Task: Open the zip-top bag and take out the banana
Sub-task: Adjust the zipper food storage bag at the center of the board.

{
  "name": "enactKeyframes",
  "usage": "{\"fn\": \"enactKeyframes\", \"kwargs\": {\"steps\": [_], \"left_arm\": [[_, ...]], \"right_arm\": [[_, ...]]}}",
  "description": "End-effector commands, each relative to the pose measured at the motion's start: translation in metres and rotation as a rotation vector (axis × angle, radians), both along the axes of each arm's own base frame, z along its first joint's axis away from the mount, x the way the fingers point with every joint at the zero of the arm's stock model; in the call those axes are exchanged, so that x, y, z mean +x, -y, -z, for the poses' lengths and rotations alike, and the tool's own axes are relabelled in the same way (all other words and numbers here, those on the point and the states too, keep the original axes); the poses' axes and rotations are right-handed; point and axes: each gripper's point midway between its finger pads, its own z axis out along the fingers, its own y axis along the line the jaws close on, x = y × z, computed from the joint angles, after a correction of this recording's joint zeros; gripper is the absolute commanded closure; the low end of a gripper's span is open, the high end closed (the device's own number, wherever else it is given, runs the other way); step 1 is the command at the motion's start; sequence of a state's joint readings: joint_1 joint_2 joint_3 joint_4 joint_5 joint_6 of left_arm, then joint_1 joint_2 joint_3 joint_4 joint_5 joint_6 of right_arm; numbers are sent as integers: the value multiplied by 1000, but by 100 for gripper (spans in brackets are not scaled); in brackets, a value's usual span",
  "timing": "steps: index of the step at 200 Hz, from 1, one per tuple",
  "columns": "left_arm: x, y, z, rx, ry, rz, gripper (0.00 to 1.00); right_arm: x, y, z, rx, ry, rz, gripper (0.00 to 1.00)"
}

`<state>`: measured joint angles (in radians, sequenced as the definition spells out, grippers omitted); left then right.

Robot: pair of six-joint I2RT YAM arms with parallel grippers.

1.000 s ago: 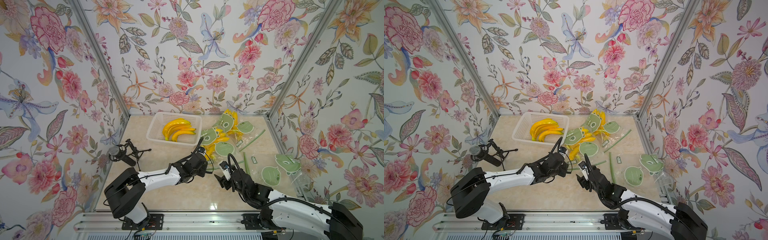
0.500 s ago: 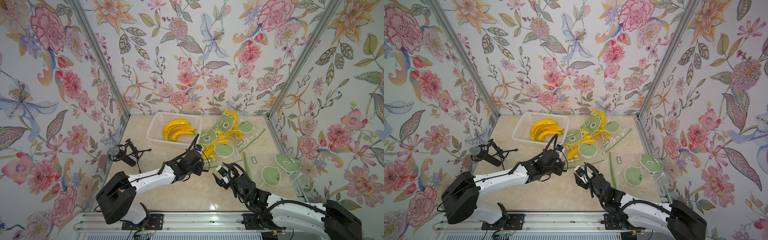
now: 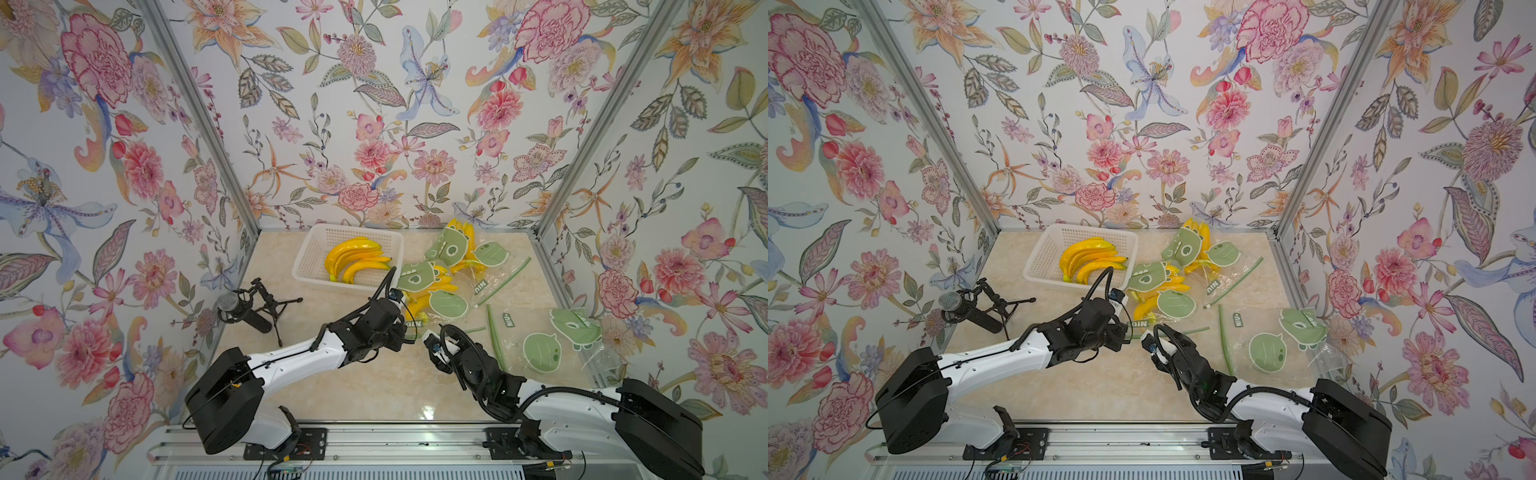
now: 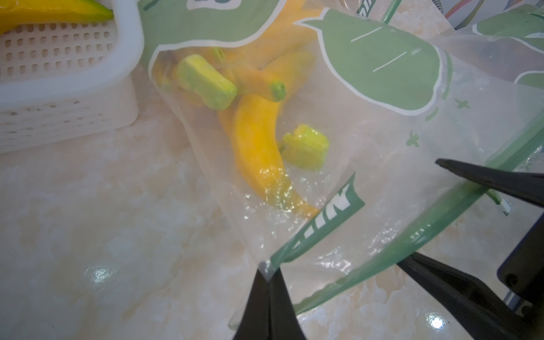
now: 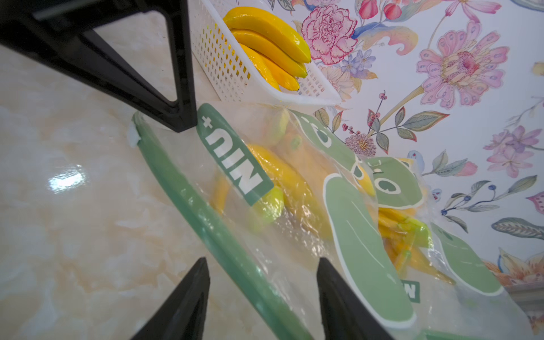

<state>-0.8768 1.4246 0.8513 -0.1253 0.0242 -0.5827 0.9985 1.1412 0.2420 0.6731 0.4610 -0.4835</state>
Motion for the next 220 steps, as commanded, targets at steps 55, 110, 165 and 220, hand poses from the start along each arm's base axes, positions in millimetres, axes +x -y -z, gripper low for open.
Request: {"fn": "enactKeyframes", "kwargs": {"steps": [55,110,165,220], "left_arm": [[-2,-7,-10,-16,15,3,94],[-2,-21,-26,-38,85,-36,50],[-20,-33,-53,-106,296,25,26],[-34,-24,-76,-206,490,114,36]], "right_arm": [[14,-8,-24,62,21,9,90],[8,-4,-31,131,-44,7,100],[9,6,-58,311,-151,35,100],[7,9,-75,384,-226,31,100]]}}
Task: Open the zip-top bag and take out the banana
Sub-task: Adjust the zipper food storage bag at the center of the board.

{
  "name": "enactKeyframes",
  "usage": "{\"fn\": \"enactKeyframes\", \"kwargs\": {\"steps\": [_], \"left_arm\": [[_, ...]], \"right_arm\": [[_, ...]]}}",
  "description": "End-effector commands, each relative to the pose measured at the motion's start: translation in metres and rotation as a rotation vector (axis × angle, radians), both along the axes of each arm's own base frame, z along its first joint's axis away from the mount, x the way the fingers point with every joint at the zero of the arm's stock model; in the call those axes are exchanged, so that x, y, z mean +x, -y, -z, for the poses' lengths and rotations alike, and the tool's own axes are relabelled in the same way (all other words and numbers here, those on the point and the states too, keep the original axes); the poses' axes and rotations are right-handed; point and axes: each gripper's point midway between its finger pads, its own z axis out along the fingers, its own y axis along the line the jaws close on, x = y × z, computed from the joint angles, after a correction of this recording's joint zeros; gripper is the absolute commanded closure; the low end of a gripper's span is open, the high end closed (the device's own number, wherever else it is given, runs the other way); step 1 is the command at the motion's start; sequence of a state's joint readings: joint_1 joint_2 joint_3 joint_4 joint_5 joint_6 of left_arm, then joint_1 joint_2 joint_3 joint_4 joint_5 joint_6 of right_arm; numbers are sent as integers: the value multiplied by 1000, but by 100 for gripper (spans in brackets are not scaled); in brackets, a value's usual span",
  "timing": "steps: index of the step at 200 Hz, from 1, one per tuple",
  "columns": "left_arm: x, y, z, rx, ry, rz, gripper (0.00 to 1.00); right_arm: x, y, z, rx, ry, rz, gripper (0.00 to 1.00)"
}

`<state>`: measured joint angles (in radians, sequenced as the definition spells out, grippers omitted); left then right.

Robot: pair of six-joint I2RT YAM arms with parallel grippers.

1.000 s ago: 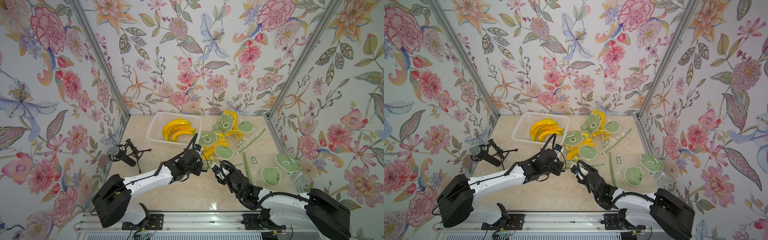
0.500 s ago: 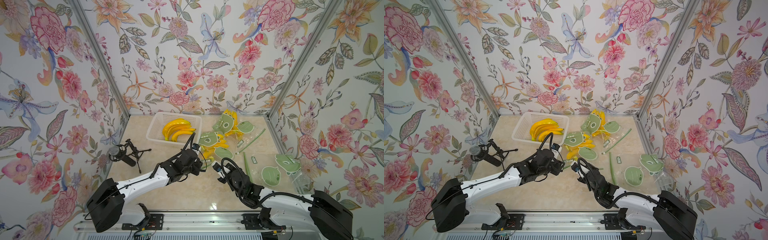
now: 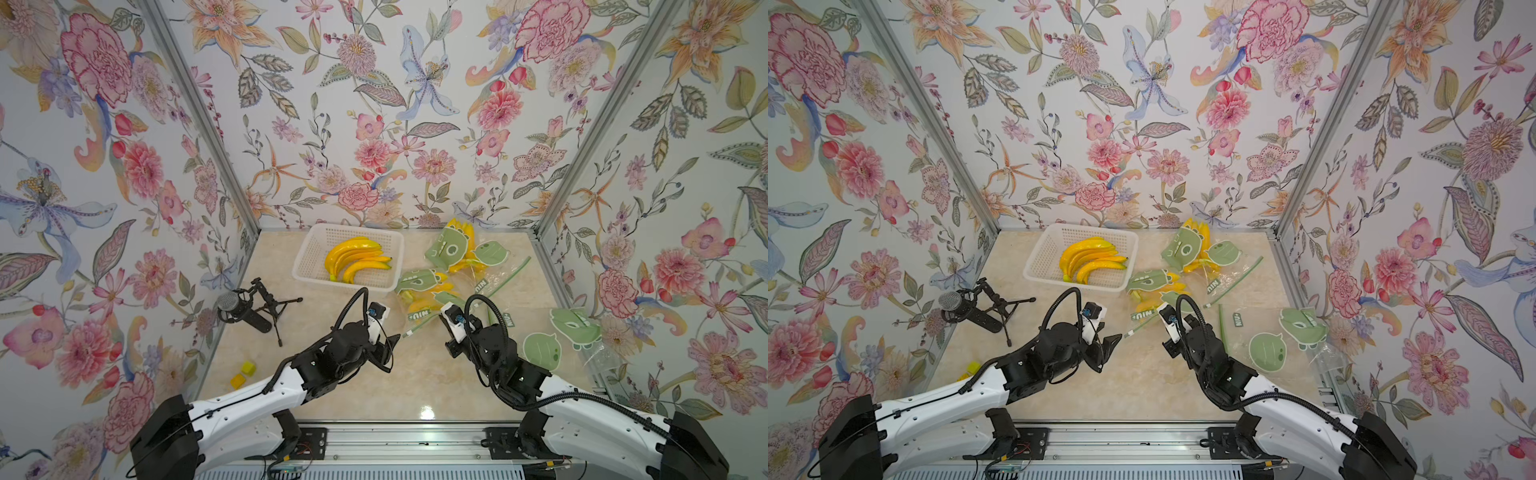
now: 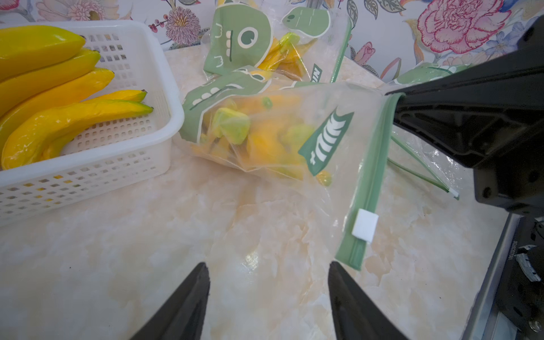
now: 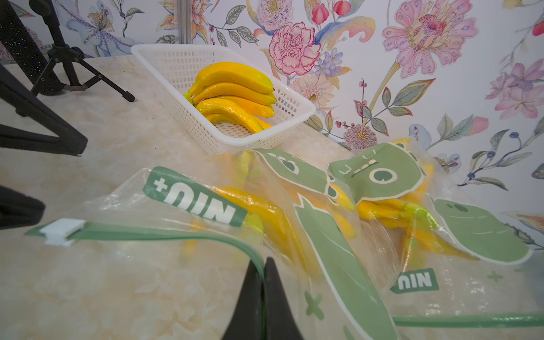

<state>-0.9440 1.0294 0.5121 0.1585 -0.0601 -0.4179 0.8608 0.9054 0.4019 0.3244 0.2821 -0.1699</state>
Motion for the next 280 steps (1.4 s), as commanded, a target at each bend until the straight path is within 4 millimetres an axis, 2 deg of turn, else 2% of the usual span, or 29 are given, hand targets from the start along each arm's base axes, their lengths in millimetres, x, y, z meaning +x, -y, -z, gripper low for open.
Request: {"fn": "enactKeyframes", "kwargs": {"steps": [1,30,70,119,154,184,197,238,280], "left_arm": [[2,7,-29,-71,150,26,36],[-5,16,-40,-99,206,82,37],[-18,28,-30,-63,225,171,42],[-28,18,-28,-55,280,202,43],[-24,23,-22,-2,296,211,43],[-9,24,-22,46,335,158,44],[-6,25,-24,54,352,150,46],[-7,31,-15,73,341,184,64],[-8,35,-16,41,335,192,66]], "right_arm": [[-5,-4,-11,61,-52,-23,100],[-7,-4,-13,73,-72,-28,100],[-7,-5,-17,94,-86,-30,100],[-2,-2,-17,84,-100,-5,100],[-4,-6,-19,101,-112,-24,100],[-4,-5,-22,113,-113,-23,100],[-4,-4,-21,110,-117,-21,100],[0,3,-18,115,-131,12,100],[0,3,-14,121,-150,7,100]]}}
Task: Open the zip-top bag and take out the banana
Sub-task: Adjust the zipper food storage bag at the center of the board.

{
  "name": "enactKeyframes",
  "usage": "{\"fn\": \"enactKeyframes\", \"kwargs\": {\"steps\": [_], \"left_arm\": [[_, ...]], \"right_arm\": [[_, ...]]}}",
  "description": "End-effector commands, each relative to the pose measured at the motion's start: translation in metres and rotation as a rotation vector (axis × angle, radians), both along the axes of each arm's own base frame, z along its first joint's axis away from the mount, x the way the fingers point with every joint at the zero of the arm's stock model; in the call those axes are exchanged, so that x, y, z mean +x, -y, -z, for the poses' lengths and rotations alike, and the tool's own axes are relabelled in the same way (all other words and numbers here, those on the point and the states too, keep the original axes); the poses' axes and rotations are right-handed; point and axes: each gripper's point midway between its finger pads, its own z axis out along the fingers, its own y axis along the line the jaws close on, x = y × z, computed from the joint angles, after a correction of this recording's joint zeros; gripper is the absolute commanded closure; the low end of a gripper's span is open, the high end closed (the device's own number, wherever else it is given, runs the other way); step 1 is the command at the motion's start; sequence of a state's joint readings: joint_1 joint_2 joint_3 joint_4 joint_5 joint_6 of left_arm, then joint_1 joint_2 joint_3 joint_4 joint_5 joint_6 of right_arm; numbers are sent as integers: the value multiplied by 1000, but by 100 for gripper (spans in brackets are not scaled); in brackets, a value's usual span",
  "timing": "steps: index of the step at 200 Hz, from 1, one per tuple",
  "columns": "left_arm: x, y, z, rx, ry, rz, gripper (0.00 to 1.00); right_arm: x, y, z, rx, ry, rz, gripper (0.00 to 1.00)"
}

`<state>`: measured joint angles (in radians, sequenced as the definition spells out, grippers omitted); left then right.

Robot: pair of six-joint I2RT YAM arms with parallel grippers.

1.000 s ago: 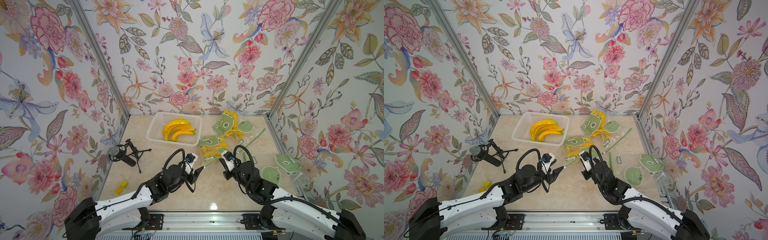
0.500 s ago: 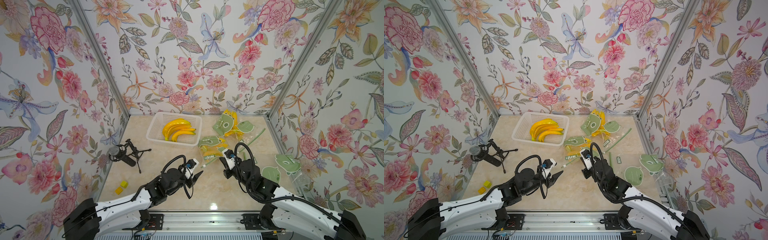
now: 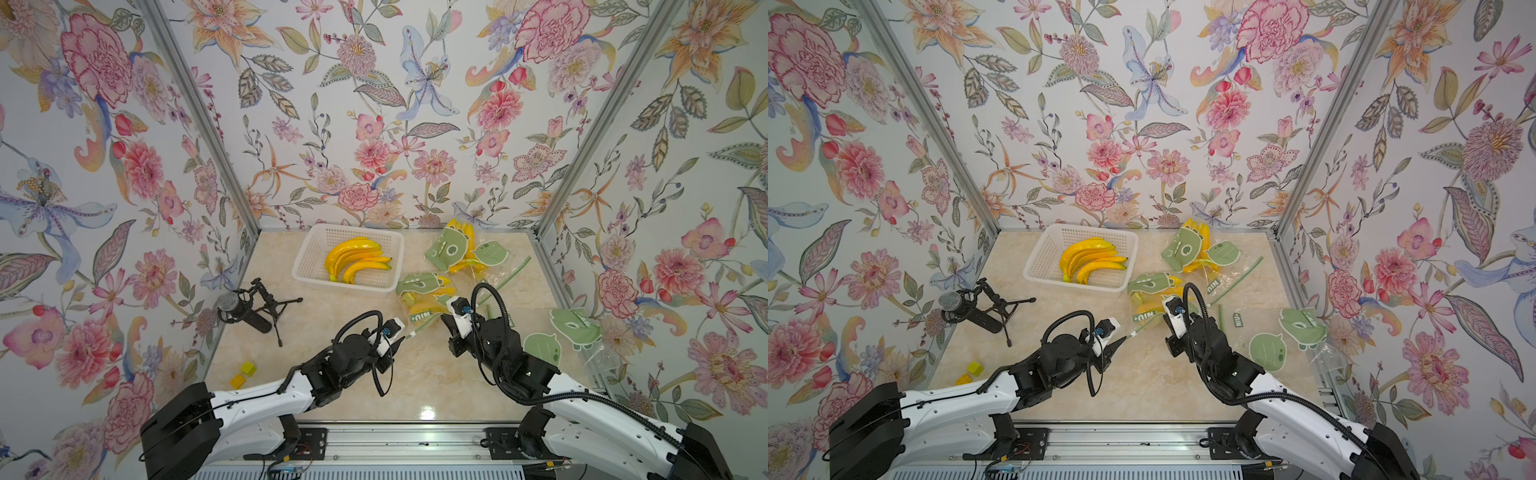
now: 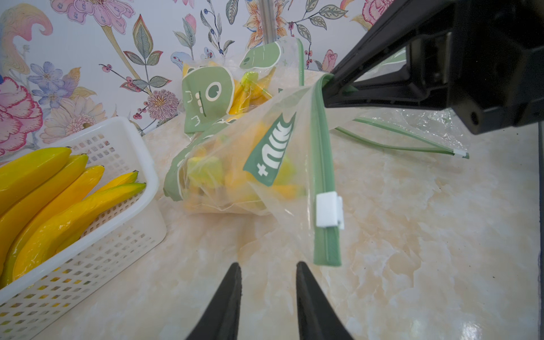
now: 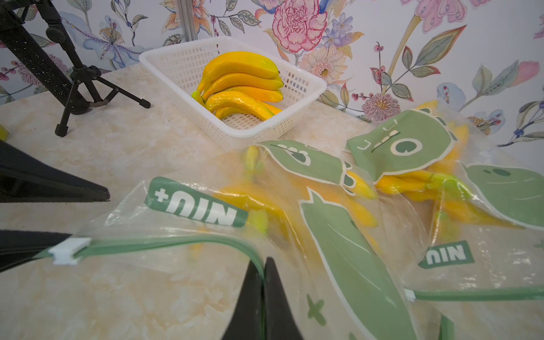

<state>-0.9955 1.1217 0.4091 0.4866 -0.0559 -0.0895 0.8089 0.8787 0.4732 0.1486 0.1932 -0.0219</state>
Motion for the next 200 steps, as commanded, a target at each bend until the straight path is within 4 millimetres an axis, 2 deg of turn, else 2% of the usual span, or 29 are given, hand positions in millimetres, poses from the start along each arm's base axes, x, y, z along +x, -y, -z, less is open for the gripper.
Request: {"fn": "enactKeyframes", "kwargs": {"steps": [1,36,84,103,118,127,147,172,186,200], "left_arm": [[-2,11,-20,-64,35,32,66],[-9,24,-29,-89,35,106,60],[-11,36,-25,-76,21,151,63],[-10,39,-29,-85,27,158,68],[-5,40,-27,-70,16,136,90],[-4,41,-25,-60,10,132,96],[-5,43,-19,-41,-4,142,98],[-5,38,-21,-44,2,129,99],[-6,33,-22,-43,13,119,99],[-8,29,-22,-38,22,120,100]], "right_arm": [[1,-2,-13,42,-1,-1,100],[1,-3,-10,43,-15,0,100],[1,-6,-8,49,-26,-8,100],[1,-6,-5,43,-30,-7,100],[2,-4,-5,37,-28,4,100],[3,-2,-4,35,-27,12,100],[3,1,-2,30,-27,22,100],[1,2,0,17,-22,7,100],[-5,-2,-2,15,1,-46,92],[-18,-9,-10,31,57,-138,80]]}}
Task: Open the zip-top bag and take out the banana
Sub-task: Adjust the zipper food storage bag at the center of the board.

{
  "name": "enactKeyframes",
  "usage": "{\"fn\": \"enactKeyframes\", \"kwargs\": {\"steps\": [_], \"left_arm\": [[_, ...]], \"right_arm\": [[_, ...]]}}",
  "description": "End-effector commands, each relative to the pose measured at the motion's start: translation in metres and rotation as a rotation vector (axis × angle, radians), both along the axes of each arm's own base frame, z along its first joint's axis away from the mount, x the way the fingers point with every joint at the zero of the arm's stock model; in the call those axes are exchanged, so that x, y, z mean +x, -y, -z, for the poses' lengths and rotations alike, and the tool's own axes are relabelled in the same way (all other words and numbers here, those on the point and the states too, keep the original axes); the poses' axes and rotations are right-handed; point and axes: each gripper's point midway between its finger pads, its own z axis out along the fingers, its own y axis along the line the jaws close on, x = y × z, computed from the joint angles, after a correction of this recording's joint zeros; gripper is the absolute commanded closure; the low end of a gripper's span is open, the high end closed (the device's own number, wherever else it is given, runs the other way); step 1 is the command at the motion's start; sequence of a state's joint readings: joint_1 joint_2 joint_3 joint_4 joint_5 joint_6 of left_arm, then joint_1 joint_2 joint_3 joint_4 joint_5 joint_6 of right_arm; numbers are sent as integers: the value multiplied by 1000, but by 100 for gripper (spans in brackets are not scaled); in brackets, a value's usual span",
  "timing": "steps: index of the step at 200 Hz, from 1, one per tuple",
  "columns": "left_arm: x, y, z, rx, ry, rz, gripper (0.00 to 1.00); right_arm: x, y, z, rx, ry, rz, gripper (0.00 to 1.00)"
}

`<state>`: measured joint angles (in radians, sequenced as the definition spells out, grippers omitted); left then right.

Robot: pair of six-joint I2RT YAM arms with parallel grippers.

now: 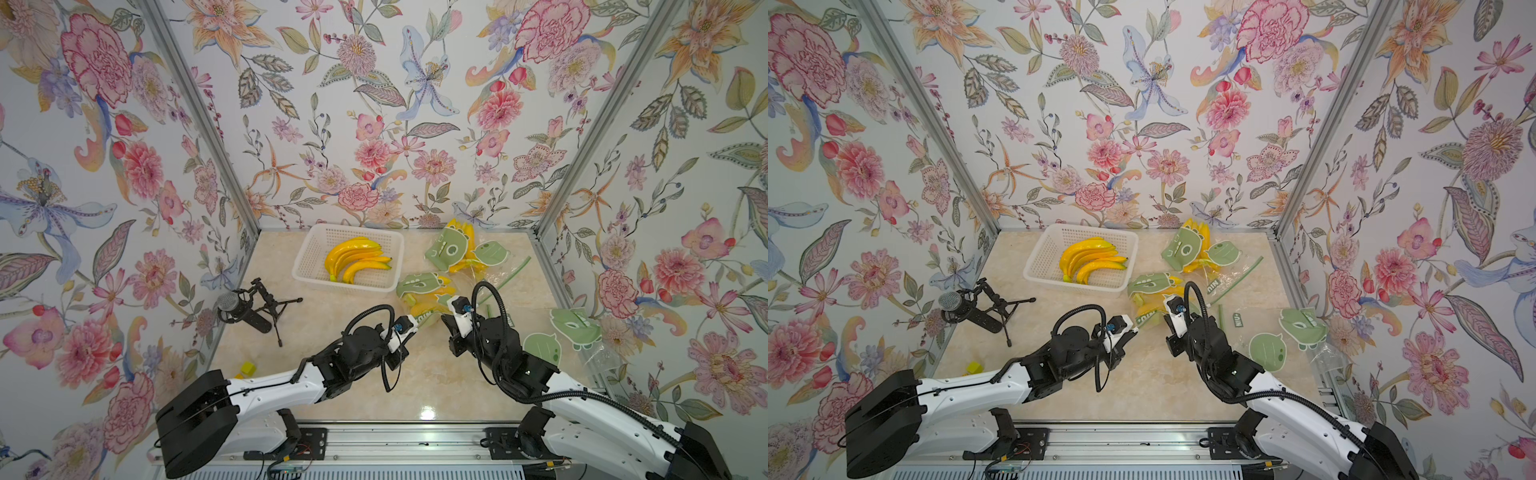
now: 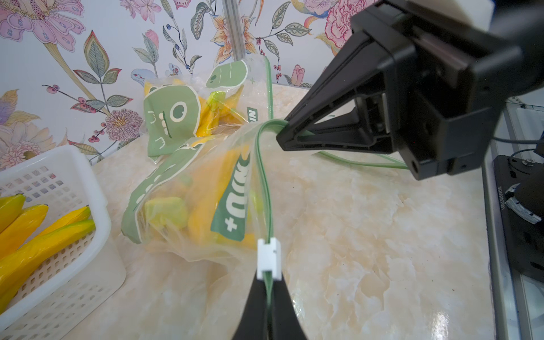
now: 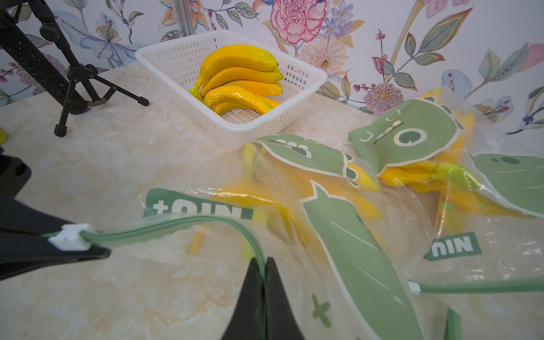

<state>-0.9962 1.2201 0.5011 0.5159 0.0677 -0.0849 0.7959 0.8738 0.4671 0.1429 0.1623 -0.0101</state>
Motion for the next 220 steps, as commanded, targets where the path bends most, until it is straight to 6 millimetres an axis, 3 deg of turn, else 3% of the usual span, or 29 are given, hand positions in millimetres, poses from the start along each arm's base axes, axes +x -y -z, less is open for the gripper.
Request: {"fn": "enactKeyframes", "kwargs": {"steps": [1,27,49,109,148,220], "left_arm": [[-4,-5,-9,-5,38,-1,100],[-9,-9,-5,26,50,20,100],[-10,-10,2,60,47,40,100],[-19,-9,-2,52,44,109,100],[-22,-10,4,76,33,131,100],[-26,-13,7,97,44,152,100]], "right_arm": [[-18,-10,-13,23,81,-134,79],[-54,-32,-36,85,219,-393,58],[-68,-45,-44,91,255,-513,54],[-76,-75,-35,41,219,-703,58],[-73,-78,-38,44,224,-715,60],[-70,-83,-15,-9,129,-770,63]]}}
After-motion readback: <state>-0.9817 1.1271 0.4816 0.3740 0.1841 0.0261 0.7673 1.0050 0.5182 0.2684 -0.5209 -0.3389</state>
